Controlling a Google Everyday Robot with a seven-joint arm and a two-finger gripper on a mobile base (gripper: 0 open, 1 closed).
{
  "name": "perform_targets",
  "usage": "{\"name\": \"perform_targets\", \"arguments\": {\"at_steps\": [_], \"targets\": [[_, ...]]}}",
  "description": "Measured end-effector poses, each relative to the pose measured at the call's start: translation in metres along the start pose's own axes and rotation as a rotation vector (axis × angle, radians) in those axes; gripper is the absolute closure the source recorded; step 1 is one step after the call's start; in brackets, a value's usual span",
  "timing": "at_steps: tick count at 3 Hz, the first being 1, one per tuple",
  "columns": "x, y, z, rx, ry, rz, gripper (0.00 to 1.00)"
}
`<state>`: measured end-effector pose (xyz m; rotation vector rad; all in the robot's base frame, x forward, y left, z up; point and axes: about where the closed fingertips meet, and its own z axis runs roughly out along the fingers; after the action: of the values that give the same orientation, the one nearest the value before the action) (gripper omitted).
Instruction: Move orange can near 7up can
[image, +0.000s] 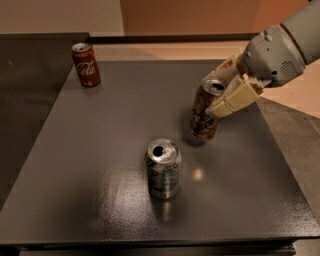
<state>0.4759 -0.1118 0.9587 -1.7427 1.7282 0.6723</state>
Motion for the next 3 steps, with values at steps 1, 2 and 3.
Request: {"name": "perform_targets", "arguments": {"at_steps": [1, 2, 3], "targets": [[0.0037, 0.0204, 0.0068, -0.035, 0.008, -0.039, 1.0], [0.0036, 0.0204, 0.0068, -0.035, 0.008, -0.039, 1.0], [0.0027, 0.0228, 0.0116, -0.06, 0.02, -0.05, 1.0]]}}
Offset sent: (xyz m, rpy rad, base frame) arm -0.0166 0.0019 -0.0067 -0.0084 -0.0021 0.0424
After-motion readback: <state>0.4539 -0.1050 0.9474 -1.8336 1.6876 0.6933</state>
